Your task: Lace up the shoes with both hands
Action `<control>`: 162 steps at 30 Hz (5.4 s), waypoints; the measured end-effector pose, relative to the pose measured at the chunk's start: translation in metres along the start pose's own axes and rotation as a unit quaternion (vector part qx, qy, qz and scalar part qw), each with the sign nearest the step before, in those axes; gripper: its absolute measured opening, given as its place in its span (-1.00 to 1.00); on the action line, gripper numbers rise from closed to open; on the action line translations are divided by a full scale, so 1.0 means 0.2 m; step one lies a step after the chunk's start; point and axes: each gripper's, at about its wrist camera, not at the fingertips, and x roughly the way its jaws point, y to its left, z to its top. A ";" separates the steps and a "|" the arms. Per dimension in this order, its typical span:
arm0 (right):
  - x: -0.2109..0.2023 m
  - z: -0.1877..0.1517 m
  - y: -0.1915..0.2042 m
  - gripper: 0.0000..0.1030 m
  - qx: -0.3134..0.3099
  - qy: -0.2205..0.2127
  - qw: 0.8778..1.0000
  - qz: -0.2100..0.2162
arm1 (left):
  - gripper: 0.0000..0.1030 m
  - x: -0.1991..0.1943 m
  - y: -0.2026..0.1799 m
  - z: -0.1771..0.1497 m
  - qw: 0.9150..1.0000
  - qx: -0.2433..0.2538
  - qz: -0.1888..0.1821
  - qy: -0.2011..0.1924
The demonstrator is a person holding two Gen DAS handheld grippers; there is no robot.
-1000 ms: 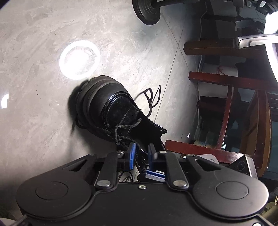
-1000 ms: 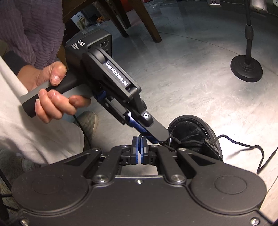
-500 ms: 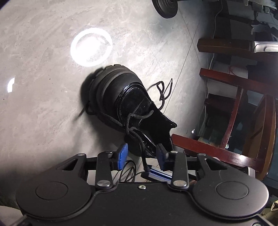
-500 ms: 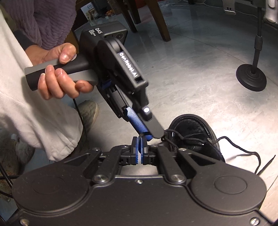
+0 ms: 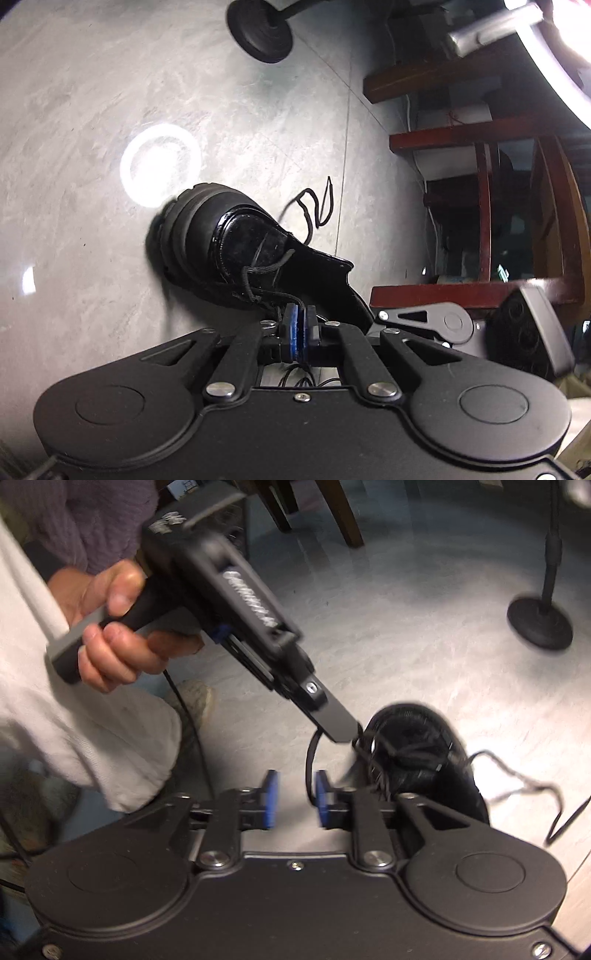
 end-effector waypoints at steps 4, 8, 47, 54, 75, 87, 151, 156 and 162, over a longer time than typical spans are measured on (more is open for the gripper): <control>-0.11 -0.05 -0.29 0.15 0.189 -0.042 0.976 0.099 | -0.94 0.00 -0.10 -0.04 0.997 0.073 -0.010 0.009; -0.12 -0.08 -0.48 0.15 0.326 -0.073 0.932 0.139 | -0.94 0.00 -0.16 -0.05 0.994 0.110 -0.003 0.009; -0.04 0.04 0.07 -0.93 -0.042 -0.057 0.997 0.001 | 0.09 0.03 0.21 0.02 0.974 -0.167 -0.149 0.042; -0.04 0.02 0.14 -0.93 -0.079 -0.043 0.996 0.006 | 0.05 0.04 0.22 0.02 0.971 -0.170 -0.161 0.046; -0.03 -0.02 0.23 -0.93 -0.145 -0.044 0.988 -0.029 | 0.09 0.00 0.30 0.04 0.975 -0.172 -0.126 0.071; -0.03 -0.04 0.30 -0.93 -0.193 -0.052 0.980 -0.013 | 0.11 0.17 0.30 -0.02 0.953 -0.207 -0.174 0.134; -0.01 -0.06 0.34 -0.92 -0.229 -0.074 0.970 -0.021 | -0.94 0.03 0.28 0.00 0.966 -0.203 -0.161 0.017; -0.01 -0.06 0.32 -0.92 -0.219 -0.073 0.973 -0.020 | -0.94 -0.03 0.26 0.04 0.970 -0.191 -0.150 -0.014; 0.00 -0.06 0.31 -0.92 -0.205 -0.069 0.976 -0.017 | -0.94 -0.07 0.27 0.07 0.972 -0.190 -0.135 -0.038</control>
